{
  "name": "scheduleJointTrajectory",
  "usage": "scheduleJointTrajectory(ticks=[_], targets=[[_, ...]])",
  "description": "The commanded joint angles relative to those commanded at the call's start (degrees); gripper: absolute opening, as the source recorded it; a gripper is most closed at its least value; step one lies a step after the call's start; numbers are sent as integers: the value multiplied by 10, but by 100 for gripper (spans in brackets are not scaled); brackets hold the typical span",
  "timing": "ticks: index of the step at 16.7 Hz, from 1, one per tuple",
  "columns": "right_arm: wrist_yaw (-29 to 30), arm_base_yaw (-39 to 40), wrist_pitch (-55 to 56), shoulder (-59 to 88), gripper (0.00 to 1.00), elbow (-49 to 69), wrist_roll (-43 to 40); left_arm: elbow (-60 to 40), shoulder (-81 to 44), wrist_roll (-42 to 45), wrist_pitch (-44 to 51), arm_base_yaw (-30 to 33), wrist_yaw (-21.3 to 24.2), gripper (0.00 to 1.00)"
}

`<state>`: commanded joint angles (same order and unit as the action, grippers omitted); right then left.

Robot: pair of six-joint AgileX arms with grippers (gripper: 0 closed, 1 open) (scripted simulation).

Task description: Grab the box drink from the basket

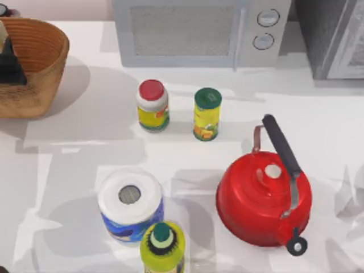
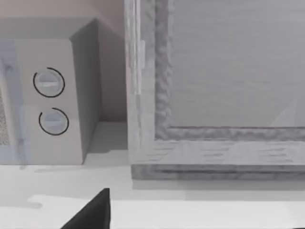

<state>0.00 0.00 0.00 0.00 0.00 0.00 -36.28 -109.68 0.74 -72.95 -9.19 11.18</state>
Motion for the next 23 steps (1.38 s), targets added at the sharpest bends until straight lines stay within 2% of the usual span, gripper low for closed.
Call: scheduleJointTrajectory(ticks=[8,13,23], targets=[[0,0,0,0,100,0,0,-105,-64,-1,42,11,-11,100],[0,0,0,0,100,0,0,-112,-68,-1,45,12,-11,100],[0,0,0,0,100,0,0,-112,-68,-1,45,12,-11,25]])
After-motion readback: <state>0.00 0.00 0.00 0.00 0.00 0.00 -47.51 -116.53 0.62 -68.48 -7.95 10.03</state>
